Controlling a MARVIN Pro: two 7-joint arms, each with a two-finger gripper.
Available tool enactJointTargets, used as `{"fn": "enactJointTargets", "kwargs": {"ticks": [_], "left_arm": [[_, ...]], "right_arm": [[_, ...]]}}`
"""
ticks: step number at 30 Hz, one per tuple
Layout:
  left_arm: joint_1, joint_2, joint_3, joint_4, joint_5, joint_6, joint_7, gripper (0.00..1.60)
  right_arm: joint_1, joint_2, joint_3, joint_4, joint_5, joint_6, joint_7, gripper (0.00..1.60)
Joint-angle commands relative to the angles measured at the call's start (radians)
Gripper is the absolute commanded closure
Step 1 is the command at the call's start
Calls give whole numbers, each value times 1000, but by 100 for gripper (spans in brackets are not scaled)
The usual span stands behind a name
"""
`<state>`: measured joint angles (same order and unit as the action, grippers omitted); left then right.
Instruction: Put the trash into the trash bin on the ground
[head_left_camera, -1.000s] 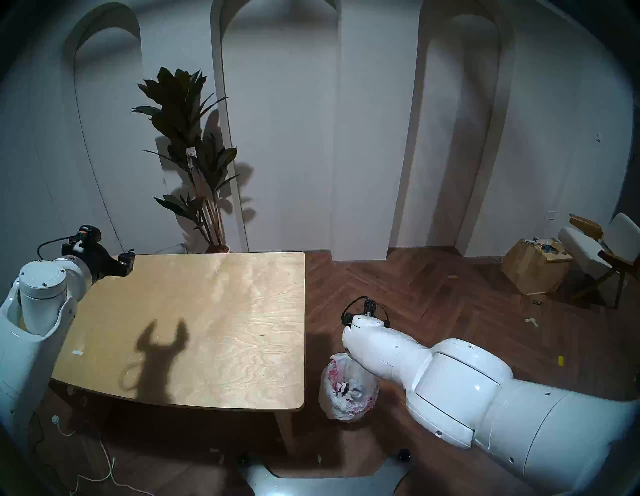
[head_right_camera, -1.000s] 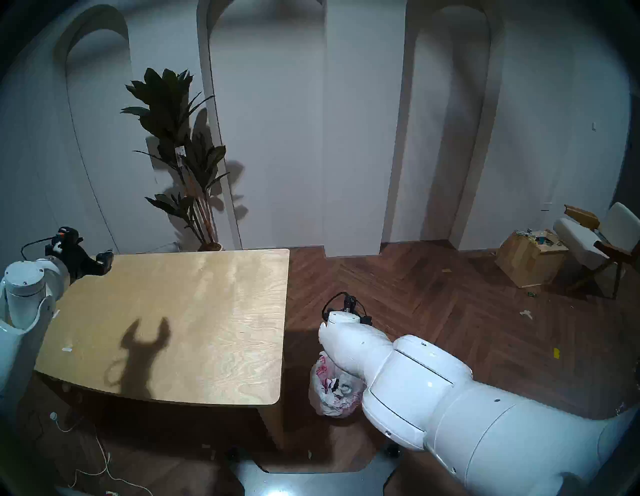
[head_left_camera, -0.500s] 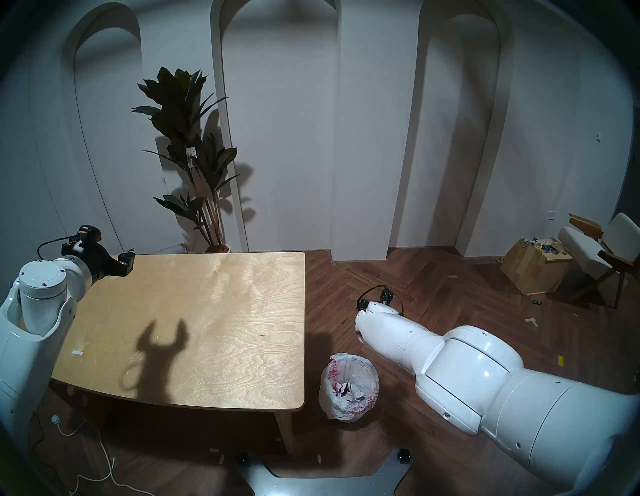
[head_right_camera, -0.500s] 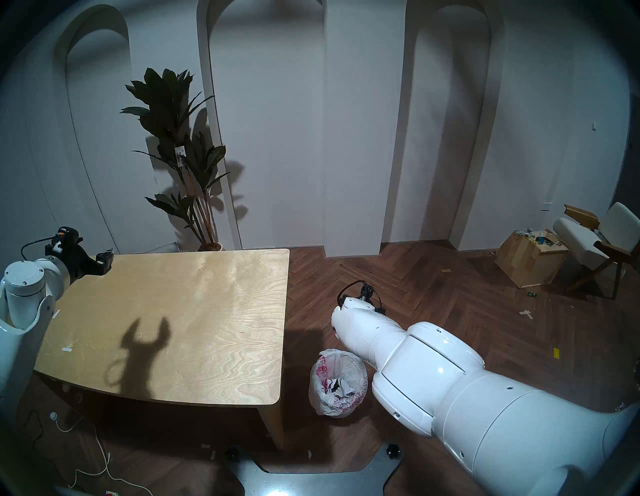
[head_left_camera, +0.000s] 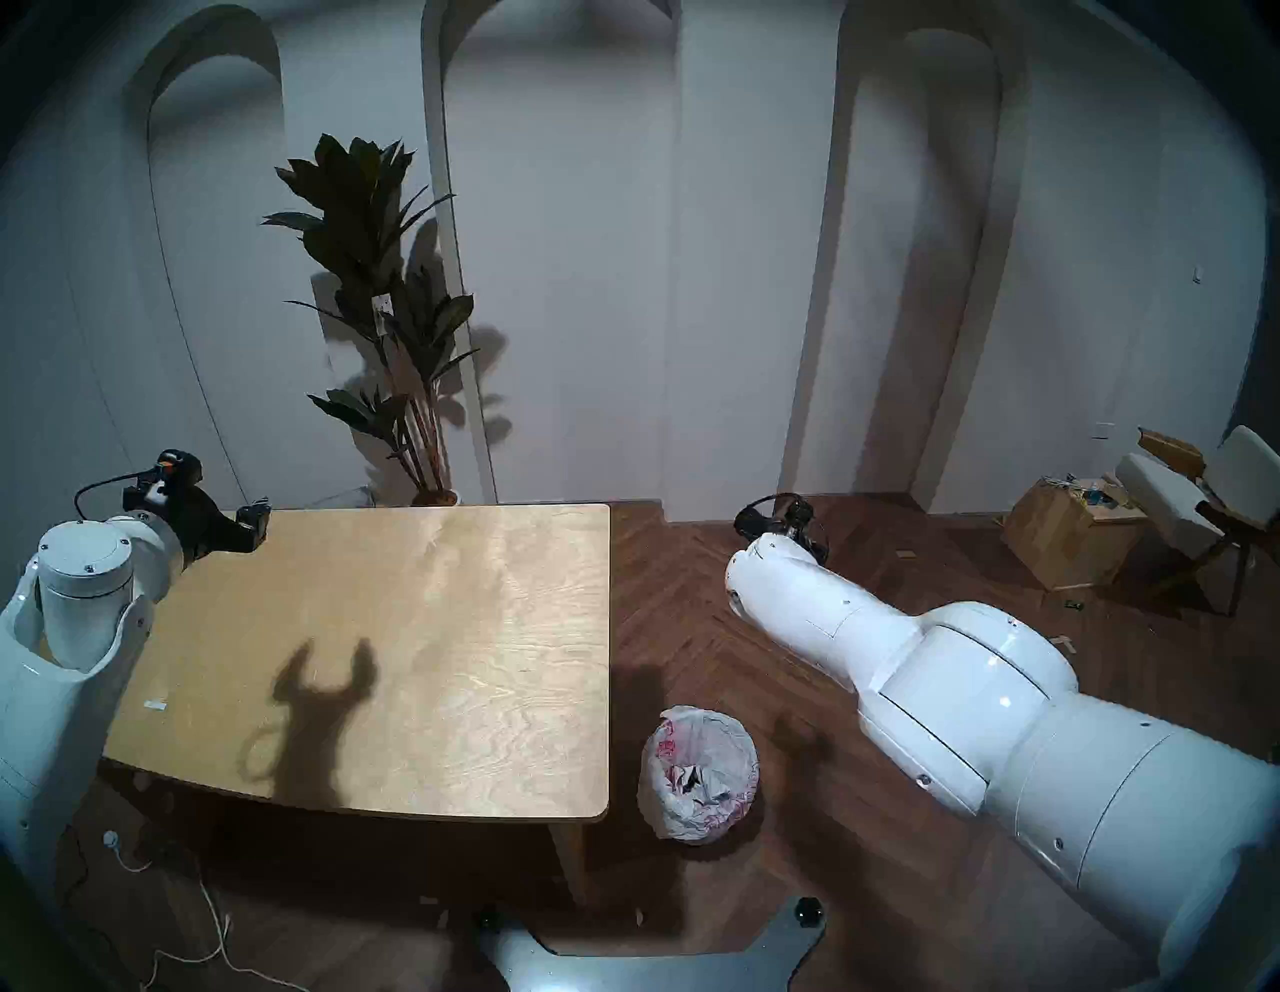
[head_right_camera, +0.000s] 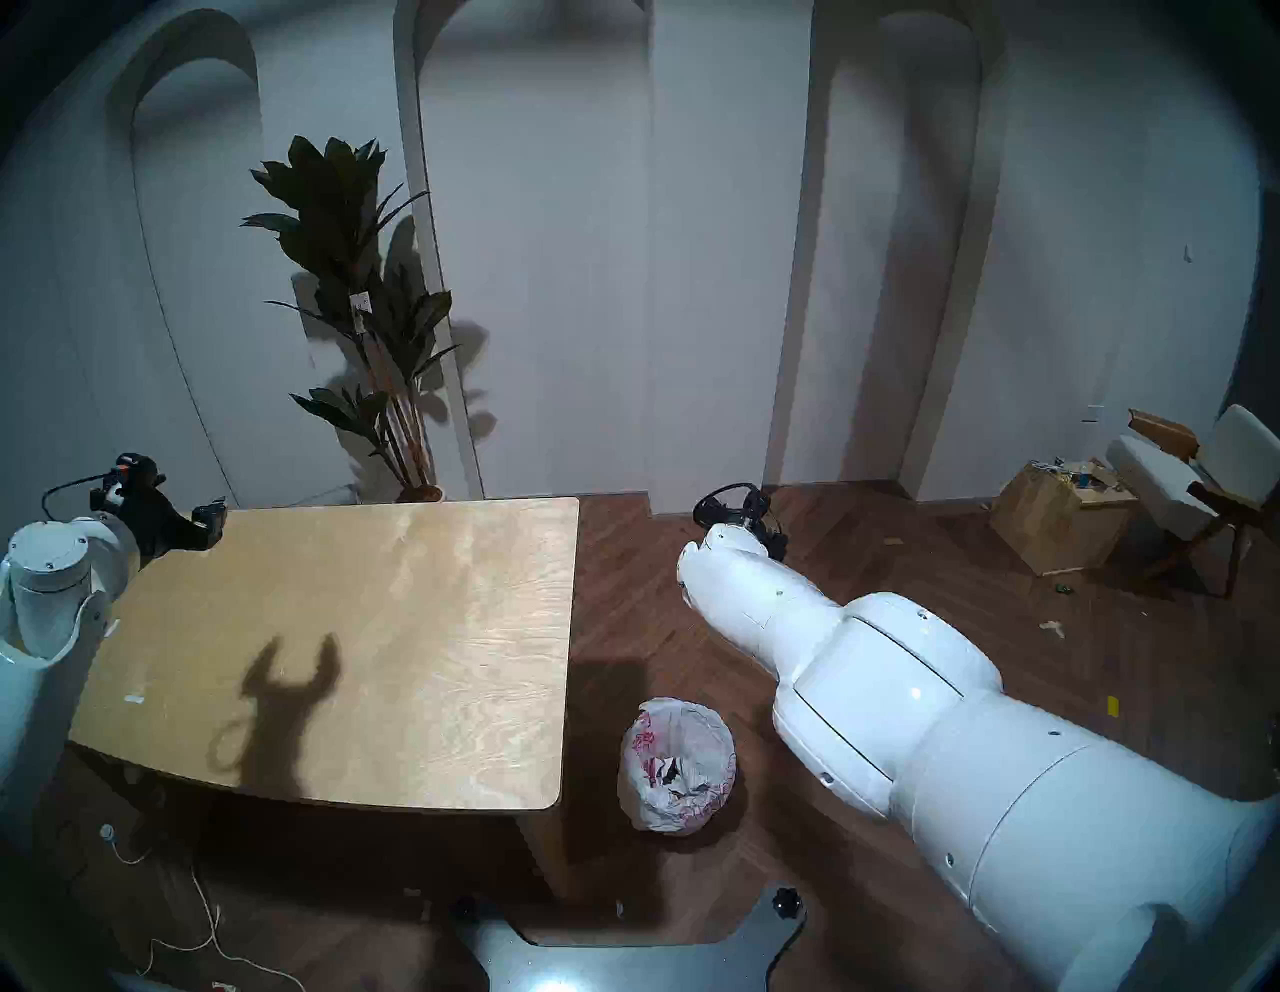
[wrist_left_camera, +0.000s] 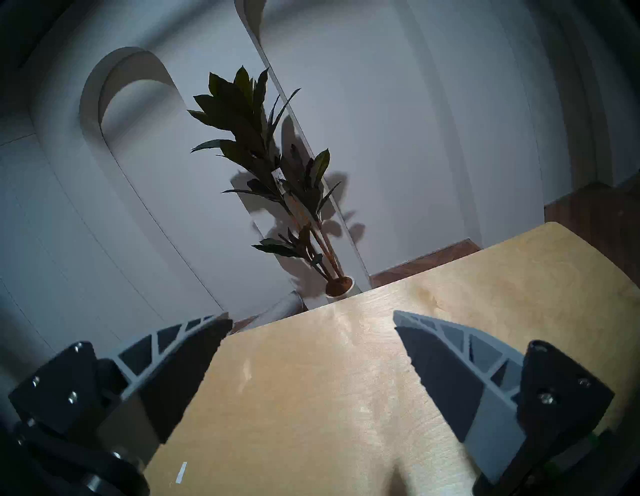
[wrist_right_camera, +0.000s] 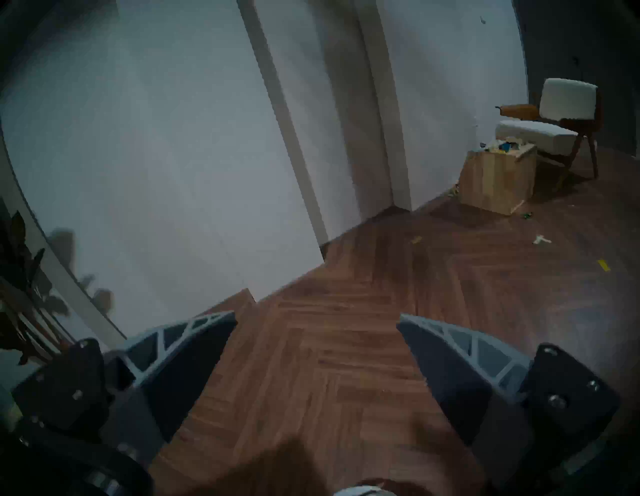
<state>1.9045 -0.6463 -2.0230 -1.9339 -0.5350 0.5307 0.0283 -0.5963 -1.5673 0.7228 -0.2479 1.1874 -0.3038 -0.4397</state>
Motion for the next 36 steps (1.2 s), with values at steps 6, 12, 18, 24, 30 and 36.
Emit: {"fn": "enactJointTargets", "kwargs": {"ticks": [6,12,18,24,30,36], "left_arm": [[-9,6,-10,-7,1,-4,2,0],[-9,6,-9,-6,1,-3,2,0],[-10,6,-9,-6,0,-4,2,0],[-10,6,-9,-6,0,-4,2,0],[-9,6,-7,-5,-1,-3,2,0],[-8,5,-5,-4,-1,-3,1,0]], "right_arm": [[31,29,-13,-57,-22,-50,16,0],[28,40,-19,-78,-28,-63,20,0],[21,51,-25,-102,-32,-73,23,0],[18,52,-32,-133,-36,-79,30,0],[-38,14,-55,-160,-39,-63,51,0],[-96,-9,-77,-180,-39,-60,63,0]]}}
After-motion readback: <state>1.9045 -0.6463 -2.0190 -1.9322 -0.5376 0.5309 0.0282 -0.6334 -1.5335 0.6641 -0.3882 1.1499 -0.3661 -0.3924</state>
